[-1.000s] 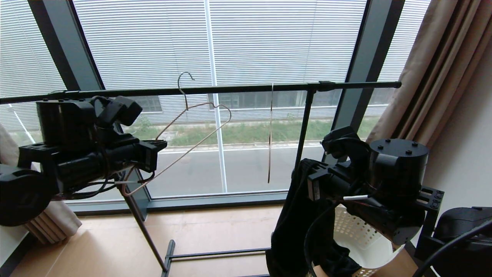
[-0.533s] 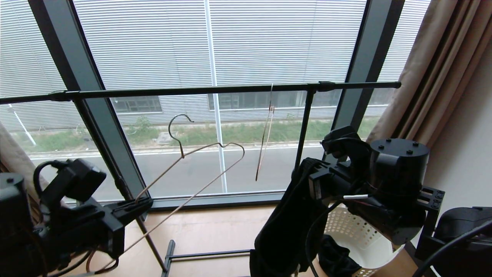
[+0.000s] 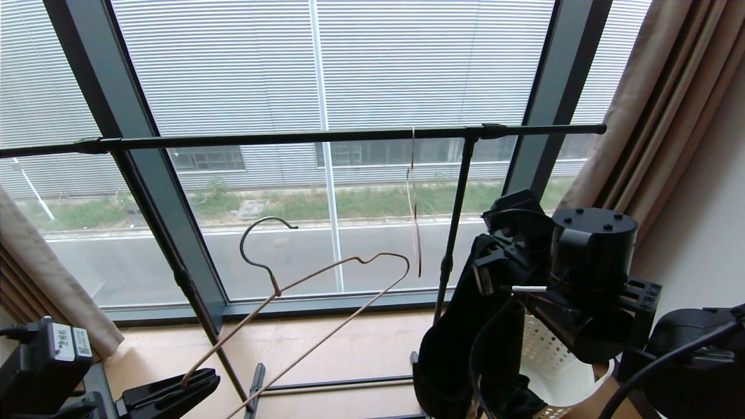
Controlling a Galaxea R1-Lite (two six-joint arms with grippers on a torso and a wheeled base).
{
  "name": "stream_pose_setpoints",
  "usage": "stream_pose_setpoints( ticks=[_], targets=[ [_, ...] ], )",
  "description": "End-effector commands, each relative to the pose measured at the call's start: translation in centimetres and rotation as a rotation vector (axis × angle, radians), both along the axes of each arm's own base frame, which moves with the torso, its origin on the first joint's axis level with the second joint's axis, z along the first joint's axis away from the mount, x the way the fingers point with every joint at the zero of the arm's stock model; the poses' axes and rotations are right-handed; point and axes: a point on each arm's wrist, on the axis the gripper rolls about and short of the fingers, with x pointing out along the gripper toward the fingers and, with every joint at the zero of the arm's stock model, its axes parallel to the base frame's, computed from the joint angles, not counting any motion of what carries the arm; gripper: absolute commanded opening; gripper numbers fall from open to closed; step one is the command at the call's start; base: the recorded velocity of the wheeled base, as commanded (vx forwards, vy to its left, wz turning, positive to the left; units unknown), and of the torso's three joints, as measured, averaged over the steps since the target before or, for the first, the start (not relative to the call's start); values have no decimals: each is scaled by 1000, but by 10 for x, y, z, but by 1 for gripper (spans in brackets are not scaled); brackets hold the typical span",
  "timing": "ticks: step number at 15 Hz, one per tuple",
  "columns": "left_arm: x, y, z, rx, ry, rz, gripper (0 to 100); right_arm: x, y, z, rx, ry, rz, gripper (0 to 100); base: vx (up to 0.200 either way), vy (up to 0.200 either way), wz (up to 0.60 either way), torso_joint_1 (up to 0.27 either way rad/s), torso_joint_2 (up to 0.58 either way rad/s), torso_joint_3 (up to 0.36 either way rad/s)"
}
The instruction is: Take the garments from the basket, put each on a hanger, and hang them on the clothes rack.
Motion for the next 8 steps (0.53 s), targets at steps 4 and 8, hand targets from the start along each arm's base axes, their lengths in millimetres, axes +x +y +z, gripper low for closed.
stream_pose_setpoints(
  ticks=[4, 8],
  targets=[
    [-5, -8, -3, -2, 16, -101, 0, 4, 2, 2, -2, -11, -19, 0, 0, 0, 0, 0, 0, 0],
    [-5, -11, -6, 5, 35, -127, 0, 6, 4, 0, -4, -12, -31, 0, 0, 0, 0, 0, 0, 0]
  ],
)
